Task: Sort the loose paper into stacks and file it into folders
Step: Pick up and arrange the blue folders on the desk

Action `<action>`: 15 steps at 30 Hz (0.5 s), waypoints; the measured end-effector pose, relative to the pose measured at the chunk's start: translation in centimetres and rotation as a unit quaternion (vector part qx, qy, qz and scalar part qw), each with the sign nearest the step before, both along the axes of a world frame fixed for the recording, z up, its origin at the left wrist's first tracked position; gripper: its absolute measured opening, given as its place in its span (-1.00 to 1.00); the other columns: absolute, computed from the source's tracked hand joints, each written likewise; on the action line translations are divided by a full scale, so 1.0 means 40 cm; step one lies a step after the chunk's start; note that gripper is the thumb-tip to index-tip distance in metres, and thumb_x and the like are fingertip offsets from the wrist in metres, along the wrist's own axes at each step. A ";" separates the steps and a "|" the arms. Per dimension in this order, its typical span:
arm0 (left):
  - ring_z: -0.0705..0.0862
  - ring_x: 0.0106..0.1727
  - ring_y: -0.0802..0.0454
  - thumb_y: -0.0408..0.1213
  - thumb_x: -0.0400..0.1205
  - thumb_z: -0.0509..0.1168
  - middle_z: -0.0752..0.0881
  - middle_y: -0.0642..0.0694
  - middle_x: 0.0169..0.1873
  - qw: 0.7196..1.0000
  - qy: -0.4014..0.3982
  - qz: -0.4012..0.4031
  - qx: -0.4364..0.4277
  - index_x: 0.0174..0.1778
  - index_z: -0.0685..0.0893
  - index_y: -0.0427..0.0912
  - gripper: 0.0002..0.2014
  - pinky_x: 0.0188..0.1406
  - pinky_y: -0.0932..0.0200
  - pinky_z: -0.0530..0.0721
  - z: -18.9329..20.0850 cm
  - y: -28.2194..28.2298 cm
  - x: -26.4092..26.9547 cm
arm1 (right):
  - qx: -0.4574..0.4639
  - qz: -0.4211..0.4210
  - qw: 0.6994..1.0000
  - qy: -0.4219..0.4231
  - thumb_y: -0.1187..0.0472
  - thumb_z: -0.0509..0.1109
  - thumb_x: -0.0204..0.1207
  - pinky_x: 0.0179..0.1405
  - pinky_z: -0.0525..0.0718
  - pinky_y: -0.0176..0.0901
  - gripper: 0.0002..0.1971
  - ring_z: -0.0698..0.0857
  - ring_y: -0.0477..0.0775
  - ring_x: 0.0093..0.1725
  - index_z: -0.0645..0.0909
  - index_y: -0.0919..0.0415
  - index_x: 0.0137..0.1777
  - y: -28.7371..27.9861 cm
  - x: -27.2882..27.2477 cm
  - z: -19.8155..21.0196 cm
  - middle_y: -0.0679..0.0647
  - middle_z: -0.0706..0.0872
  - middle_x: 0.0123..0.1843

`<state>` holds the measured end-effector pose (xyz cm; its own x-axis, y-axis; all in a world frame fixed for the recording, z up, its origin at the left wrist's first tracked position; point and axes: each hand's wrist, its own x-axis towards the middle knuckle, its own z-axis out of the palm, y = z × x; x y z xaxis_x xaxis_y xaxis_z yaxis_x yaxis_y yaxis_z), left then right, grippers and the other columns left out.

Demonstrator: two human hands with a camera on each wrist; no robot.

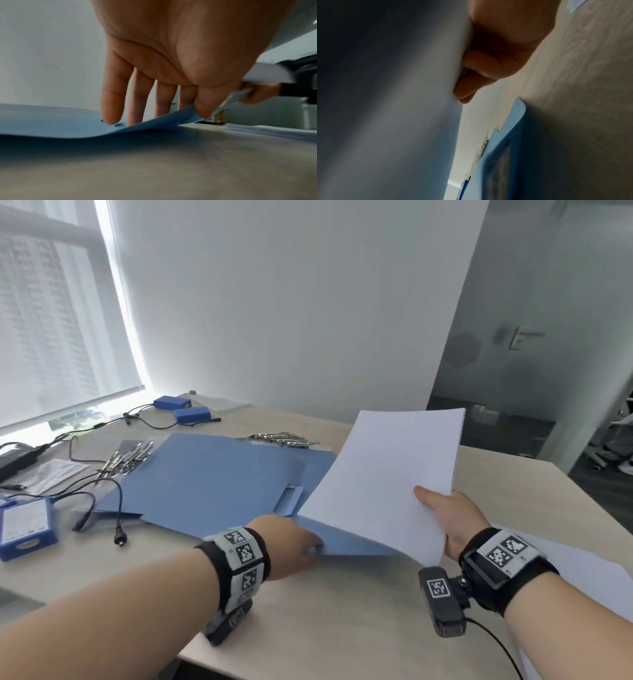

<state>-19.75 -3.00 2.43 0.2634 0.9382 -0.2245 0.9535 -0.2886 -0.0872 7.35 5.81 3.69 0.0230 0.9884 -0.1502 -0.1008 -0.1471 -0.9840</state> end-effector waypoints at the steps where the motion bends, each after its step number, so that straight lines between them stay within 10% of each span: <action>1: 0.68 0.27 -0.17 0.15 0.76 0.06 0.72 -0.09 0.27 1.000 -0.001 -0.012 -0.003 0.50 0.53 0.17 -0.58 0.15 0.00 0.65 -0.002 -0.012 0.027 | -0.006 0.001 1.000 -0.012 0.29 0.43 0.66 0.04 0.77 0.13 -0.81 0.82 0.33 0.06 0.72 0.40 0.17 0.002 0.010 -0.008 0.30 0.84 0.09; 8: 0.69 0.19 -0.09 0.06 0.62 0.24 0.75 0.01 0.15 0.988 -0.126 0.052 -0.070 0.28 0.71 0.11 -0.65 0.18 0.05 0.67 -0.007 -0.035 0.074 | -0.048 -0.023 0.996 -0.074 0.39 0.42 0.64 0.07 0.75 0.16 -0.80 0.79 0.35 -0.02 0.68 0.52 0.18 -0.014 0.094 -0.112 0.41 0.80 0.08; 12: 0.70 -0.05 -0.02 -0.12 0.61 0.24 0.74 0.02 -0.13 0.955 -0.237 0.176 -0.039 -0.16 0.70 -0.02 -0.85 -0.10 0.17 0.63 -0.010 0.001 -0.022 | -0.060 -0.004 0.994 -0.092 0.36 0.44 0.64 0.12 0.74 0.17 -0.87 0.80 0.33 -0.02 0.73 0.44 0.09 -0.027 0.103 -0.146 0.34 0.83 0.02; 15: 0.68 0.08 -0.05 -0.05 0.64 0.29 0.66 -0.04 0.14 0.930 -0.235 0.282 0.026 0.08 0.66 0.07 -0.85 0.06 0.14 0.64 -0.024 0.023 -0.146 | -0.064 0.013 0.993 -0.097 0.33 0.46 0.63 0.10 0.76 0.14 -0.88 0.82 0.32 -0.01 0.74 0.41 0.06 -0.030 0.083 -0.154 0.31 0.84 0.00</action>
